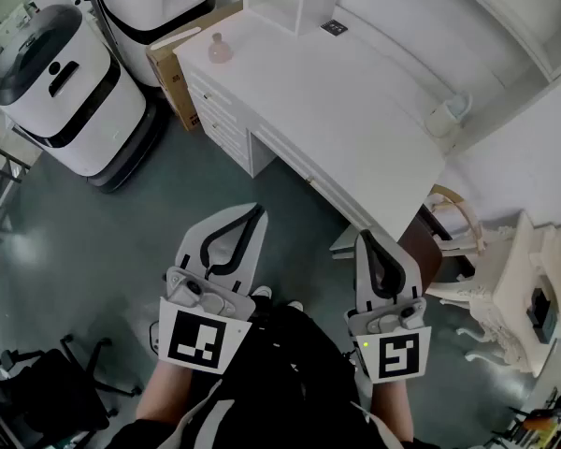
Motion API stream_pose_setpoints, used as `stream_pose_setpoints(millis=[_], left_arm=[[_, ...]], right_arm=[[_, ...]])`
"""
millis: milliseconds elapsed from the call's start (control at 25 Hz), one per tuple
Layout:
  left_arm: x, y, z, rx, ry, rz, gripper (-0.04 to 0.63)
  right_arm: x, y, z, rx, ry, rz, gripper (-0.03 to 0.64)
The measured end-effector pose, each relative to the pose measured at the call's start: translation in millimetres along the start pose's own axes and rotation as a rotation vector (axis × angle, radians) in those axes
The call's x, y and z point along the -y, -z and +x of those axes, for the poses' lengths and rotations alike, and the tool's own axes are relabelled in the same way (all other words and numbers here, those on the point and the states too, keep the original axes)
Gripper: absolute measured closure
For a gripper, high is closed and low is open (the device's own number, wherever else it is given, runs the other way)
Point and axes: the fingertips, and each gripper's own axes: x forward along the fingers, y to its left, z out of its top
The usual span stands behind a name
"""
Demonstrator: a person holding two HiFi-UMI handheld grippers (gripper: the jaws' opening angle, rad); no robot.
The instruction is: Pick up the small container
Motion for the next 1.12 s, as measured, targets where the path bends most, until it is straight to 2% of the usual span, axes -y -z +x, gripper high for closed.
stream_pose_setpoints(millis=[680,1120], left_arm=[[-12,8,1,-0.002,-0.009,-0.006,0.594],[-45,17,-13,-0.007,-0.051,-0.011,0.594]], right_arm=[[-2,1,11,0.0,0.015,0.015,0.615],[-15,-4,32,-0.003,0.008,0.024,0.615]])
